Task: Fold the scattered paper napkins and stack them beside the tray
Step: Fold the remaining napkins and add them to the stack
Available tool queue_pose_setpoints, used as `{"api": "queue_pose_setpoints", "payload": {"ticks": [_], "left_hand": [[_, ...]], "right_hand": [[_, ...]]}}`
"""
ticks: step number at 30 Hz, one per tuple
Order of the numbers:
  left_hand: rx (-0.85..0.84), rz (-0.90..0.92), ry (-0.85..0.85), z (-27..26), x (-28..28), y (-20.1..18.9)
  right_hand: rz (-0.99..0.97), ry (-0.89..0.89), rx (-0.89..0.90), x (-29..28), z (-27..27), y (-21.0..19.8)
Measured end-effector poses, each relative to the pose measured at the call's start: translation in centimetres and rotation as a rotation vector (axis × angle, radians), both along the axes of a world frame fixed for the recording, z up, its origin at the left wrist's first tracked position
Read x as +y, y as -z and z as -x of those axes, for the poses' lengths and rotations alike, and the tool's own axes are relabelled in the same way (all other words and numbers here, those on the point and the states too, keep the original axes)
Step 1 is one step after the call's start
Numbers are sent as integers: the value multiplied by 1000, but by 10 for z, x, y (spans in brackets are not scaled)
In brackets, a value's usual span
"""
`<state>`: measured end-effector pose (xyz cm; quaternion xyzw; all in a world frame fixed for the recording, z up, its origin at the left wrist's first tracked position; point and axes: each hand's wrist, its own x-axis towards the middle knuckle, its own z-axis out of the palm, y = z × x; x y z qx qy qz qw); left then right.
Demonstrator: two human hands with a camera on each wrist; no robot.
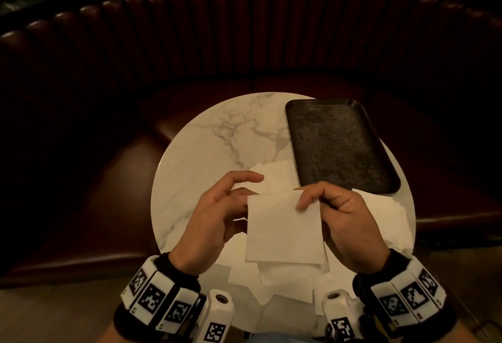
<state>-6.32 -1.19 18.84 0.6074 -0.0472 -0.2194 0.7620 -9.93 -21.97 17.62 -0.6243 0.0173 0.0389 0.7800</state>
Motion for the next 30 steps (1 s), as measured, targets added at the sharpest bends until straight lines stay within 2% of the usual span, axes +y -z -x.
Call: {"api": "queue_pose_setpoints", "payload": {"ticks": [6, 10, 14, 24, 27, 30], "left_hand": [[-87, -25, 75, -4, -1, -7], [-119, 59, 125, -5, 3, -11], [-178, -8, 193, -6, 8, -10], [-357, -149, 35, -17, -1, -10], [-347, -131, -2, -19, 0, -7], [-265, -69, 1, -18, -1, -7]], "right_hand": [[27, 59, 35, -4, -7, 3], [6, 106, 107, -7, -10, 5], [27, 120, 129, -7, -11, 3], [45, 8, 85, -6, -9, -11], [106, -81, 66, -8, -6, -22], [133, -125, 31, -8, -7, -25]]}}
